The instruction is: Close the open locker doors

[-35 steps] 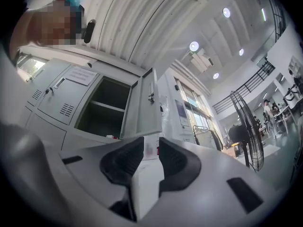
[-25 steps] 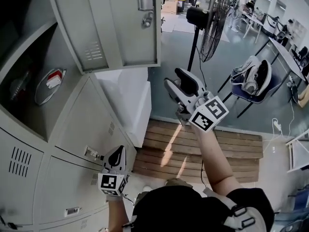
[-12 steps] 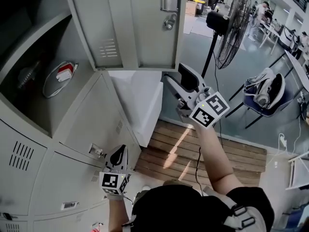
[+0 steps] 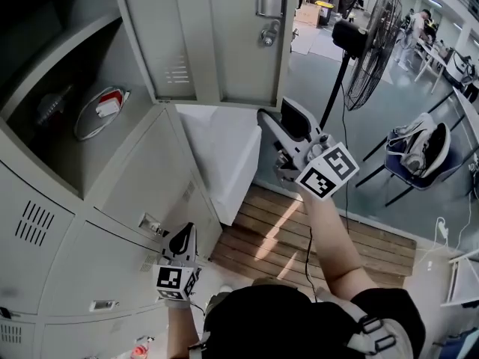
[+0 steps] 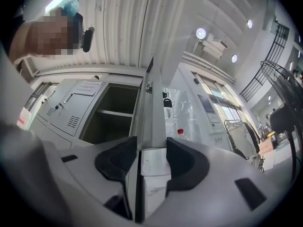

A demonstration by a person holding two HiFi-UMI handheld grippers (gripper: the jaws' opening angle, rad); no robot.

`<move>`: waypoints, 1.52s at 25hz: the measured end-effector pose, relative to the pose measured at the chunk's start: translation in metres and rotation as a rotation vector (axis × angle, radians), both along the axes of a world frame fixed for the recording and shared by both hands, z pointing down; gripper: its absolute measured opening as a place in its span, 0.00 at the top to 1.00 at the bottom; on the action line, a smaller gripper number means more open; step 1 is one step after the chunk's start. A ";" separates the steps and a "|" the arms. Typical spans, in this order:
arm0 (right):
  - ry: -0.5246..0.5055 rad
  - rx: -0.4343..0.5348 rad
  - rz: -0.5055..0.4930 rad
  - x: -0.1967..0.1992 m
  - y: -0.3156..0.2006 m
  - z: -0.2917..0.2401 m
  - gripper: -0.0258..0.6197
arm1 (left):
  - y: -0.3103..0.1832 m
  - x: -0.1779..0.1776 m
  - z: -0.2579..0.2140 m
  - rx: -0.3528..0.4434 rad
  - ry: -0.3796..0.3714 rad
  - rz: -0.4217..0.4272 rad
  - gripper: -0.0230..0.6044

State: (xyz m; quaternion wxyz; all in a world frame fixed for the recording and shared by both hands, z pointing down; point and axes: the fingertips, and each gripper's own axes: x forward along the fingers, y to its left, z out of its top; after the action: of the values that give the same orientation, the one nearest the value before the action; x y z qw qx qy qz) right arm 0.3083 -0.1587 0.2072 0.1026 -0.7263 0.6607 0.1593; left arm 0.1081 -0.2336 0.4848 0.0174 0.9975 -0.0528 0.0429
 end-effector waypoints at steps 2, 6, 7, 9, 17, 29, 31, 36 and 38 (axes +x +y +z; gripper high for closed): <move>0.001 0.012 -0.010 -0.003 0.003 -0.001 0.72 | 0.004 -0.003 0.000 -0.001 -0.001 -0.008 0.95; 0.008 0.021 -0.038 -0.014 0.011 -0.004 0.76 | 0.016 -0.011 -0.005 -0.001 0.005 -0.032 0.95; 0.009 0.022 -0.047 -0.018 0.012 -0.004 0.77 | 0.019 -0.013 -0.005 -0.001 0.006 -0.040 0.95; 0.009 0.022 -0.068 -0.025 0.015 -0.003 0.77 | 0.024 -0.020 -0.005 0.000 0.005 -0.059 0.95; 0.027 0.017 -0.154 -0.061 0.023 -0.002 0.81 | 0.048 -0.046 -0.003 -0.006 0.010 -0.140 0.95; 0.038 0.031 -0.246 -0.106 0.021 -0.001 0.80 | 0.066 -0.092 0.010 -0.036 0.006 -0.272 0.95; 0.044 0.034 -0.250 -0.113 0.021 0.000 0.80 | 0.065 -0.100 0.010 -0.036 0.004 -0.285 0.95; 0.067 0.040 -0.236 -0.132 0.015 0.001 0.79 | 0.056 -0.117 0.010 -0.036 0.004 -0.297 0.95; 0.067 0.039 -0.235 -0.141 0.011 0.002 0.78 | 0.051 -0.124 0.010 -0.034 -0.002 -0.294 0.95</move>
State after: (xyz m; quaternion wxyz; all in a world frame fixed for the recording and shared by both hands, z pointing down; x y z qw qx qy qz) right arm 0.1668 -0.1473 0.2095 0.1126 -0.6358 0.7413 0.1832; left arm -0.0160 -0.1825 0.4947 0.0401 0.9785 -0.1978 0.0416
